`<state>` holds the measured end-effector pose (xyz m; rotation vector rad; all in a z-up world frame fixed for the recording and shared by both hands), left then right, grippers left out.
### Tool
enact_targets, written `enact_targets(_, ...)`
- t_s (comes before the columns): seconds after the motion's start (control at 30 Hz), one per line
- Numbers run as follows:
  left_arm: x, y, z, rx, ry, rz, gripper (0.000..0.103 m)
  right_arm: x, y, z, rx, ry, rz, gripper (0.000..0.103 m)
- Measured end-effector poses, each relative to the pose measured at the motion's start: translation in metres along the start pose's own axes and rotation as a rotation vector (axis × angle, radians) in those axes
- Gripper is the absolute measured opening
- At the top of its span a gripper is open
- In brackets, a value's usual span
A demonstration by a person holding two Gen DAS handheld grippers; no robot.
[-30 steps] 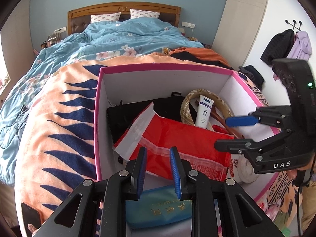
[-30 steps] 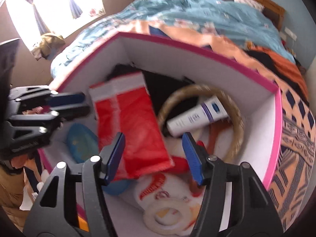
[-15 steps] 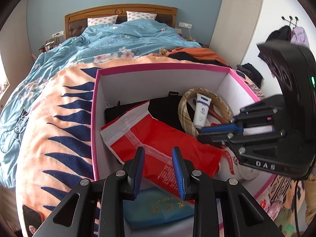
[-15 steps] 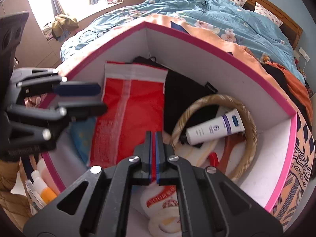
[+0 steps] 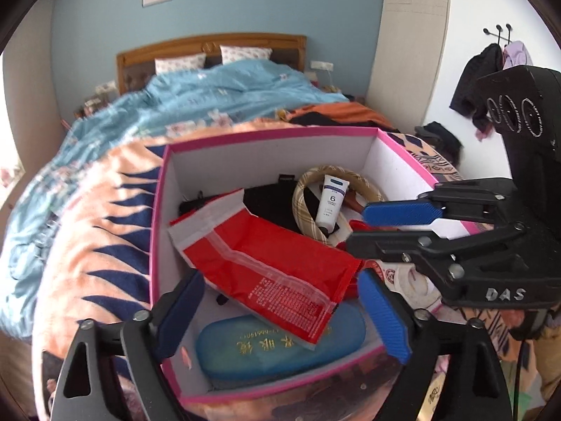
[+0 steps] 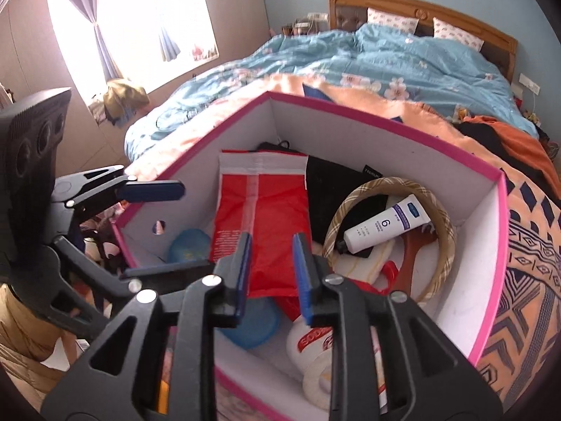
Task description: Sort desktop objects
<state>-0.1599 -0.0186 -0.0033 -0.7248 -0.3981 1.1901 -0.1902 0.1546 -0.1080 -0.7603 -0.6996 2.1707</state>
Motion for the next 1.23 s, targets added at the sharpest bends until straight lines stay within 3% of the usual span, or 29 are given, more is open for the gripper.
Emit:
enact_targets(0.03, 0.002, -0.006, -0.002, 0.012, 0.001, 0.008, 0.103, -0.001, -0.002, -0.002, 0.011, -0.001, -0.006, 0.042)
enact_targets(0.17, 0.010, -0.029, -0.010, 0.063, 0.004, 0.052, 0.103, -0.014, -0.019, -0.017, 0.079, -0.004, -0.014, 0.049)
enact_targets(0.23, 0.013, -0.038, -0.014, 0.079, -0.003, 0.062, 0.103, -0.019, -0.030, -0.024, 0.121, 0.004, -0.025, 0.062)
enact_targets(0.3, 0.016, -0.045, -0.020, 0.085, -0.017, 0.080, 0.103, -0.025, -0.040, -0.032, 0.152, 0.008, -0.025, 0.063)
enact_targets(0.37, 0.018, -0.051, -0.025, 0.101, -0.026, 0.091, 0.103, -0.033, -0.051, -0.041, 0.187, 0.007, -0.039, 0.075)
enact_targets(0.4, 0.019, -0.055, -0.028, 0.111, -0.032, 0.101, 0.103, -0.036, -0.056, -0.046, 0.202, 0.010, -0.049, 0.088)
enact_targets(0.43, 0.020, -0.057, -0.031, 0.114, -0.039, 0.105, 0.103, -0.040, -0.061, -0.051, 0.218, 0.014, -0.058, 0.091)
enact_targets(0.63, 0.023, -0.064, -0.051, 0.083, -0.059, 0.110, 0.103, -0.052, -0.070, -0.077, 0.234, 0.021, -0.063, 0.097)
enact_targets(0.93, 0.024, -0.067, -0.078, 0.028, -0.116, 0.126, 0.103, -0.053, -0.068, -0.110, 0.211, 0.072, -0.052, 0.098)
enact_targets(1.23, 0.040, -0.069, -0.096, -0.006, -0.111, 0.096, 0.103, -0.053, -0.069, -0.116, 0.214, 0.086, -0.045, 0.098)
Point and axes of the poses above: each gripper's, at about its wrist camera, not at the fingertips, and y roughly the way its jaws point, x to its right, z to its top, the point moved 2 cm from there along y, roughly the way its jaws point, and after that the axes turned 13 degrees about z, right-handed, at the moved point
